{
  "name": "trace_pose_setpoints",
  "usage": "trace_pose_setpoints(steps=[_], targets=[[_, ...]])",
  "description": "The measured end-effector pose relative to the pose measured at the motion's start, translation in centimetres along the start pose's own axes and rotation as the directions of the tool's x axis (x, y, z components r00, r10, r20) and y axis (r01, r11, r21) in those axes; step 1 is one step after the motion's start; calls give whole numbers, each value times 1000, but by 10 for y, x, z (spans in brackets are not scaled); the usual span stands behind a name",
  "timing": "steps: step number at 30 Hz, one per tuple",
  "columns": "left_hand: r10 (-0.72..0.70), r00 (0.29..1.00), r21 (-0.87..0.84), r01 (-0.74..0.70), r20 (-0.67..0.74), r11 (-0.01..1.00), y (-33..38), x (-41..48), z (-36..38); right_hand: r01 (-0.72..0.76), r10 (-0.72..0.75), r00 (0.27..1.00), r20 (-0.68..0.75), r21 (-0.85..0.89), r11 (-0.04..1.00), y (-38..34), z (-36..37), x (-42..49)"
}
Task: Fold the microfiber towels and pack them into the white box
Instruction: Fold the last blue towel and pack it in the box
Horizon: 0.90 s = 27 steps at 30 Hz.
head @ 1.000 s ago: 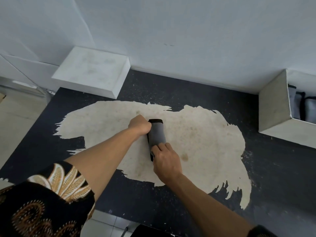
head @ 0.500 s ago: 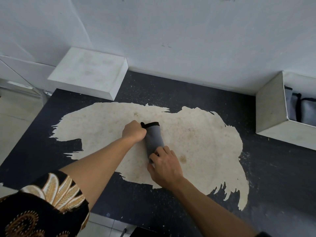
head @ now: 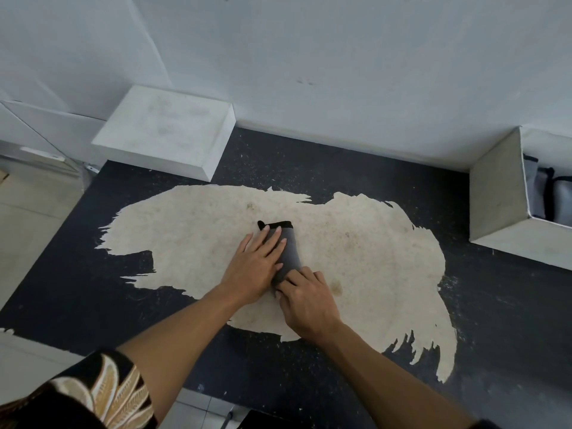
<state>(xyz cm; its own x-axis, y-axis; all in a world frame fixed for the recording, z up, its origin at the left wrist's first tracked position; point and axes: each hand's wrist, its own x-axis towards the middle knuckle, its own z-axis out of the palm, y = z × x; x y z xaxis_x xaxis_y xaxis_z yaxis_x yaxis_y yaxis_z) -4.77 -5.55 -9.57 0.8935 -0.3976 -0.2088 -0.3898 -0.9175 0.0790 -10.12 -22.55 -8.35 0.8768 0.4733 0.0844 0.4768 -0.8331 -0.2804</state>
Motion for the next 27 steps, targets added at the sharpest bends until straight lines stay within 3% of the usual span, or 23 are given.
trace_pose_setpoints(steps=[3,8,10,11,13,15,17,20,24,27], targets=[[-109,991,-53,113,77,992,2,1,0,-48,47,999,-15,-27,998,1,3,1],[-100,986,20,98,131,995,-5,4,-10,-1,1,1000,-4,-13,1000,0,-2,3],[-98,984,39,93,148,995,-5,4,-12,-214,222,973,-55,125,969,1,-12,12],[-101,983,36,96,154,995,-4,4,-13,-368,387,920,-58,211,906,2,-18,19],[-109,982,38,104,156,994,-1,3,-13,-576,581,811,72,277,770,3,-26,32],[-115,981,45,109,155,993,1,3,-12,-605,552,790,265,193,772,0,-27,40],[-121,980,44,116,160,992,2,3,-11,-622,545,761,352,156,767,-4,-24,41],[-142,978,63,133,152,989,4,3,-12,-668,593,719,363,124,734,-6,-21,41],[-213,970,69,206,120,976,9,0,-10,-673,612,728,308,154,724,-4,-32,62],[-328,942,46,325,67,944,16,-7,-9,-747,688,665,291,275,605,0,-34,82]])
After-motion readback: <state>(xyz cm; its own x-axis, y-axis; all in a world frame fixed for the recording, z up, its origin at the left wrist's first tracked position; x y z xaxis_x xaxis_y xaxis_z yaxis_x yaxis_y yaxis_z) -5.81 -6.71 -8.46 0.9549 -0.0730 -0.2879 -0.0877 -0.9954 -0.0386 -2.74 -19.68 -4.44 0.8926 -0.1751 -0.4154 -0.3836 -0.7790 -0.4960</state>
